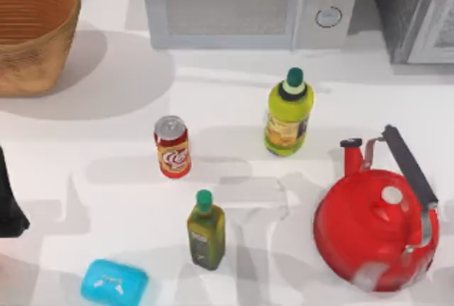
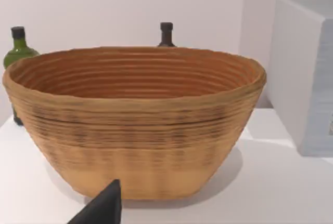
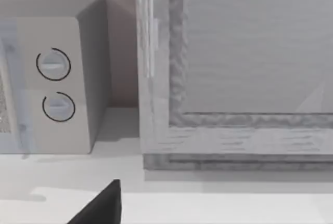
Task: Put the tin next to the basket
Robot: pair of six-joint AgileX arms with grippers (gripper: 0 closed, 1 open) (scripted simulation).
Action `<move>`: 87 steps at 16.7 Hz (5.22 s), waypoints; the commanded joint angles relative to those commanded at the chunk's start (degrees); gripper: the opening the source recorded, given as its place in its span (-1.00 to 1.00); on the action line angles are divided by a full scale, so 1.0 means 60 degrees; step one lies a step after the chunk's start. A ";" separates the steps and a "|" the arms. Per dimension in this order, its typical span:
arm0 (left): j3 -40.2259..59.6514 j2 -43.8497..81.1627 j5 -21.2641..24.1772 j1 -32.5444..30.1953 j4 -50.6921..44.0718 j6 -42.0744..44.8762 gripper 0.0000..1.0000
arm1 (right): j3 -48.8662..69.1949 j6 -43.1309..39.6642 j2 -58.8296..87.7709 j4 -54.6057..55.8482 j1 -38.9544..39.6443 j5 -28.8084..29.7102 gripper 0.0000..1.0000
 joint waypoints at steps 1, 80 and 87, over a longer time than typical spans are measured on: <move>0.0000 0.0000 0.0000 0.0000 0.0000 0.0000 1.00 | 0.0000 0.0000 0.0000 0.0000 0.0000 0.0000 1.00; 1.5582 1.8845 0.0675 -0.1296 -1.1601 0.4893 -1.00 | 0.0000 0.0000 0.0000 0.0000 0.0000 0.0000 1.00; 1.5016 1.8673 0.0270 0.2873 -1.0986 0.4559 -1.00 | 0.0000 0.0000 0.0000 0.0000 0.0000 0.0000 1.00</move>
